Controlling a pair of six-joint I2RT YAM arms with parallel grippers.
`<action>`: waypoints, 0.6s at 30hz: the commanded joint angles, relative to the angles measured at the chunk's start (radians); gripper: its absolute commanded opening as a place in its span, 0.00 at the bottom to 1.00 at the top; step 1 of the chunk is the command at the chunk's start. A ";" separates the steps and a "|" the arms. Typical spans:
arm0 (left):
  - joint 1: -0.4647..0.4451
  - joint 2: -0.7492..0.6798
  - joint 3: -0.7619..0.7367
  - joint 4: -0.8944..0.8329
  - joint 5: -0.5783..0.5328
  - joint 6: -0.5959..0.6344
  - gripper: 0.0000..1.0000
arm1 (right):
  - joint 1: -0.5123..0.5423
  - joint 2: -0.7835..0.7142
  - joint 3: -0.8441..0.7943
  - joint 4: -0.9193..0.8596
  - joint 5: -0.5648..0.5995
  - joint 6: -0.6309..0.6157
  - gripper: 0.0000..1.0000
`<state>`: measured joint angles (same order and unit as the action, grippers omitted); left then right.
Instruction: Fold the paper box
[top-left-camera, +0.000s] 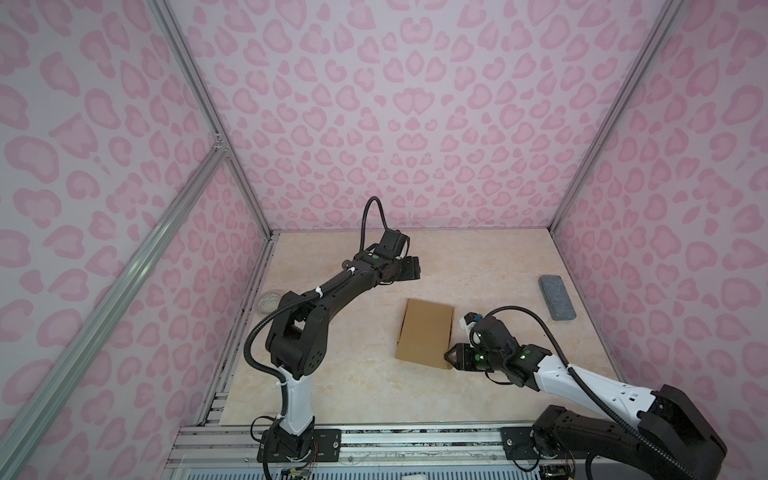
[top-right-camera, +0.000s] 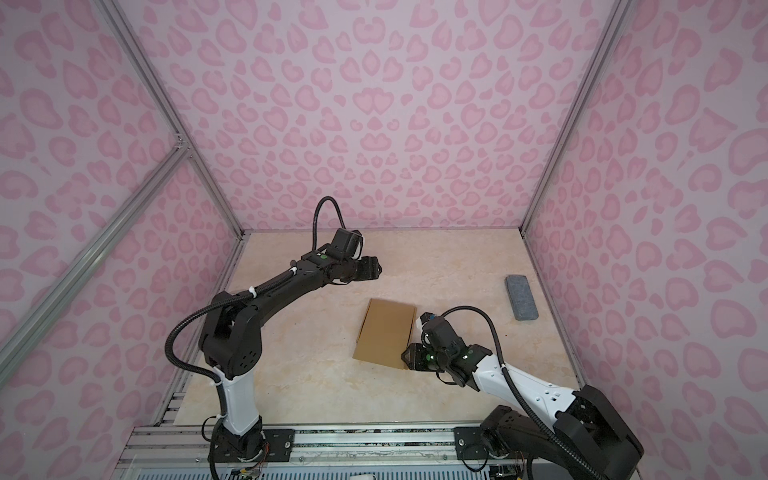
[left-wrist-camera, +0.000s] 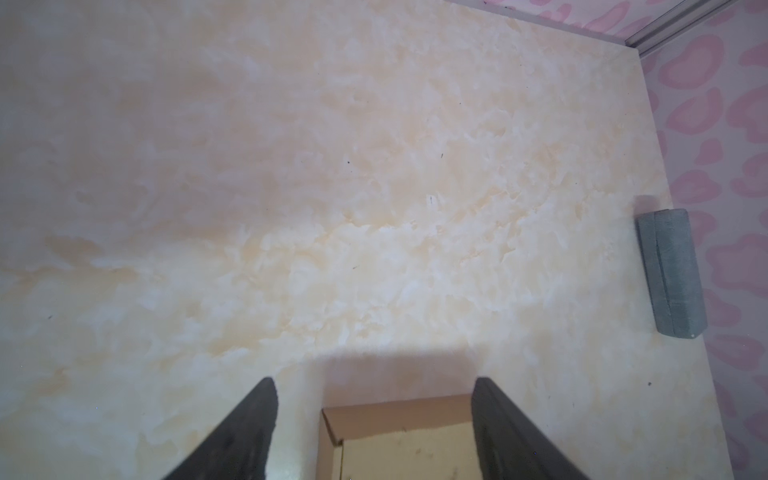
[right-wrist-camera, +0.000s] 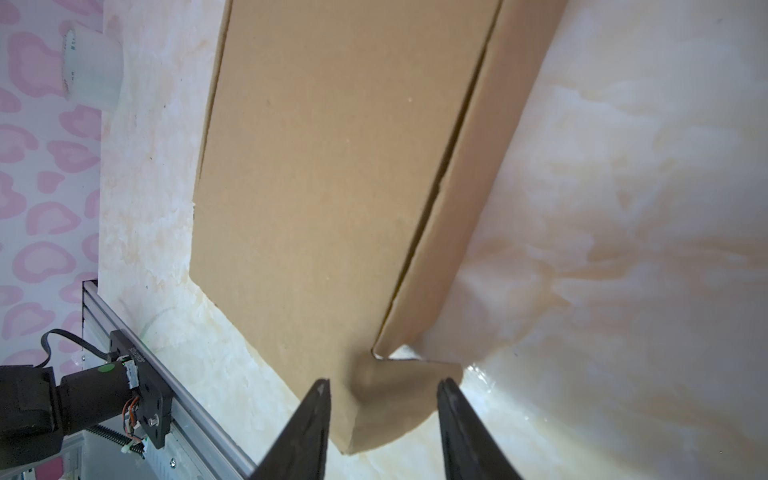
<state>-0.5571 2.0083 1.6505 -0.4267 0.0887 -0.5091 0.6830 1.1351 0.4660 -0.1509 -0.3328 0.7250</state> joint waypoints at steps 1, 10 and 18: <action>0.003 0.091 0.078 -0.117 -0.036 0.057 0.76 | 0.016 0.006 -0.008 0.032 0.027 0.026 0.45; 0.010 0.240 0.192 -0.156 0.025 0.067 0.76 | 0.030 0.018 -0.004 0.033 0.044 0.035 0.45; -0.010 0.262 0.150 -0.139 0.062 0.050 0.76 | 0.038 0.033 -0.003 0.046 0.057 0.045 0.45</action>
<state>-0.5579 2.2585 1.8099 -0.5640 0.1280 -0.4530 0.7181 1.1580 0.4625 -0.1287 -0.2882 0.7670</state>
